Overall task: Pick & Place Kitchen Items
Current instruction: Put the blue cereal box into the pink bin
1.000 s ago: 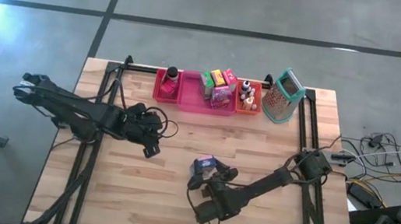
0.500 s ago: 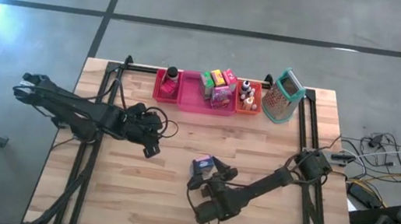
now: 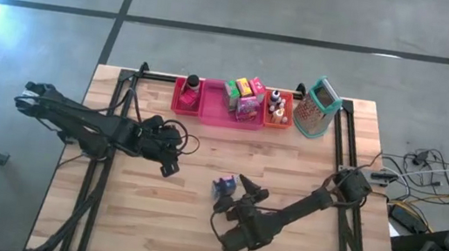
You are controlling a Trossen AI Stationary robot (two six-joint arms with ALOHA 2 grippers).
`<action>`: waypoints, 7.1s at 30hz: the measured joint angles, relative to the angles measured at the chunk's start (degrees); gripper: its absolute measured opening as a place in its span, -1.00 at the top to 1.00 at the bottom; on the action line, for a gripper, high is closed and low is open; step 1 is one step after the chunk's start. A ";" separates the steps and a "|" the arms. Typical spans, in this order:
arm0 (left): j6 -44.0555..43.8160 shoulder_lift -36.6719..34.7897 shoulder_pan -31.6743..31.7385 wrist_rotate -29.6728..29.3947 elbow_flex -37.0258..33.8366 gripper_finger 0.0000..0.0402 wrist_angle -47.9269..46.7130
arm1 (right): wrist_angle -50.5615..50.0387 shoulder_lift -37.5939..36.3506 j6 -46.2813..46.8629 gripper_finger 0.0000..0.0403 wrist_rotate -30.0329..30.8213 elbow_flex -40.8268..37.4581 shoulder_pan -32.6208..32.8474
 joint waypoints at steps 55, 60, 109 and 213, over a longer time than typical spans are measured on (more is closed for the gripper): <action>-0.17 -0.02 0.01 0.03 0.00 -0.25 -0.02 | 12.44 -99.92 60.84 -0.99 -37.31 -43.25 4.82; -0.06 -0.02 0.01 0.07 0.00 -0.25 -0.02 | 8.93 -102.58 63.38 -0.99 -39.60 -43.22 4.82; -4.77 29.75 -14.69 -12.55 23.79 -0.15 20.56 | -0.97 -109.39 54.16 -0.99 -41.77 -43.21 4.85; 50.75 51.13 -5.09 25.04 33.48 -0.98 27.30 | -0.86 -109.24 54.04 -0.99 -41.77 -43.21 4.85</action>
